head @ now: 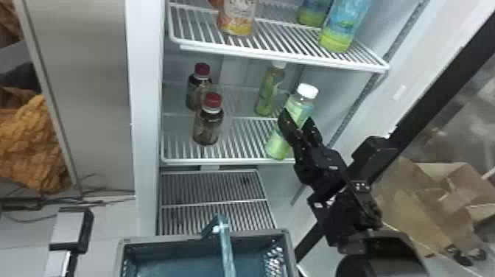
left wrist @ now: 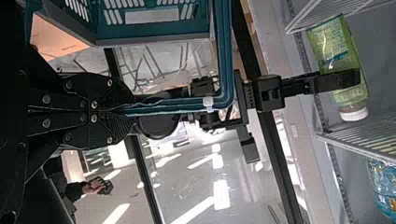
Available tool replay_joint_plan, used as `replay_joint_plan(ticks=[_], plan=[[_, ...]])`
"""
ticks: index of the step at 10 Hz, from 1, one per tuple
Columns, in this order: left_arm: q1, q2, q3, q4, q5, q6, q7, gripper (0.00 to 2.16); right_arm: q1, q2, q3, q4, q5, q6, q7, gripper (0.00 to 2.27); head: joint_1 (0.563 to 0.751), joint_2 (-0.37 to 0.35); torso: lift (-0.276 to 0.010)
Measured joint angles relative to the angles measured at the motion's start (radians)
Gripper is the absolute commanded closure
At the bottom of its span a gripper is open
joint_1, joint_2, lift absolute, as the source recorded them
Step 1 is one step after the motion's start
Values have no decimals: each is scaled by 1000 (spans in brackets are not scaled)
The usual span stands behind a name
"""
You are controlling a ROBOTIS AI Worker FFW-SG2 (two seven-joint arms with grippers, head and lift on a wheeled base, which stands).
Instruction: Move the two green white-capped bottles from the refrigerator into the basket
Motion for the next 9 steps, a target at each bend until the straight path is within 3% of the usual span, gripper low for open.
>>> replay_joint_plan(ticks=[5, 9], plan=[[2, 0, 4, 0, -3, -1, 0, 1134, 204, -5, -4, -307, -49, 197, 14, 854, 695, -350, -263], [2, 0, 1, 0, -3, 0, 0, 1134, 348, -2, -12, -468, -86, 290, 16, 863, 695, -350, -263]])
